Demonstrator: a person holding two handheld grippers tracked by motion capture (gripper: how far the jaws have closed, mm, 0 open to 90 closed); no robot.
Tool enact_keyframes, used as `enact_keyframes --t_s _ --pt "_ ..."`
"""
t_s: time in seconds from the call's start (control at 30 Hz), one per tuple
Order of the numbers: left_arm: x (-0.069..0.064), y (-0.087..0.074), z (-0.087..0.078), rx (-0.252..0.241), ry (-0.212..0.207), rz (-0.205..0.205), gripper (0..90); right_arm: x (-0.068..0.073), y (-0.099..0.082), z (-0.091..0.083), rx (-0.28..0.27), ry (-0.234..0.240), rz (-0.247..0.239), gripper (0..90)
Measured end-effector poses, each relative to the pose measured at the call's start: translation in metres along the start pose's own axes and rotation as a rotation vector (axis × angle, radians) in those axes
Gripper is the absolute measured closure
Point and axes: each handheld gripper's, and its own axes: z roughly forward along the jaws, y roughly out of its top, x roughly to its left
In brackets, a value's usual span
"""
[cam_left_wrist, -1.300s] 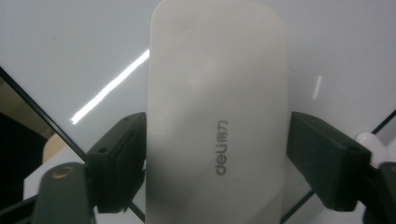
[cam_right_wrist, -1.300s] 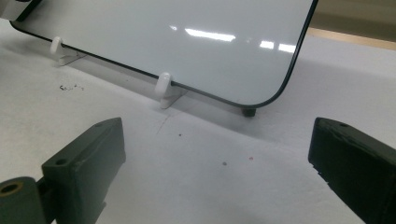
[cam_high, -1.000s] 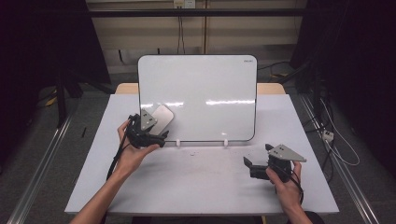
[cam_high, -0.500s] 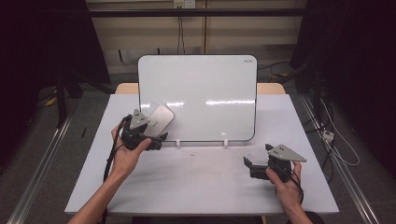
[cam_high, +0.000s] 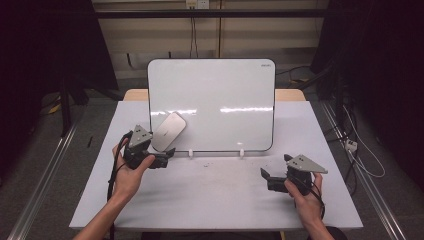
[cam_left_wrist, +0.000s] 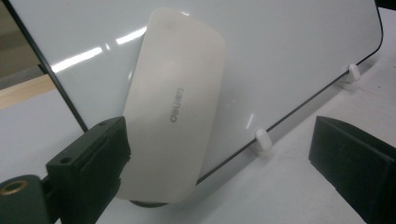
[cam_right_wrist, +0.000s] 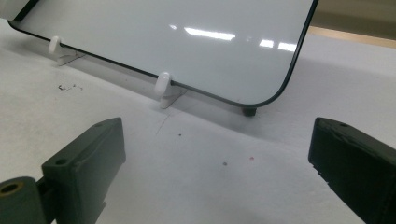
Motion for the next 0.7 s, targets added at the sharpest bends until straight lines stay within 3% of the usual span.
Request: enact_keyframes --t_s 0.47,0.57,0.63,0.7 --pt "-0.004 -0.019 -0.024 0.014 0.009 -0.004 5.1 0.000 0.000 0.000 0.002 -0.001 -0.001 3.9" --pt "-0.003 -0.023 -0.027 0.024 0.004 -0.028 4.8 0.000 0.000 0.000 0.001 -0.001 0.000 3.8" --pt "-0.004 -0.026 -0.029 0.034 0.039 -0.023 4.8 0.000 0.000 0.001 0.004 -0.001 0.003 3.8" --pt "-0.005 -0.029 -0.032 0.039 0.037 -0.027 4.5 0.000 0.000 0.001 0.003 -0.001 0.001 3.8"
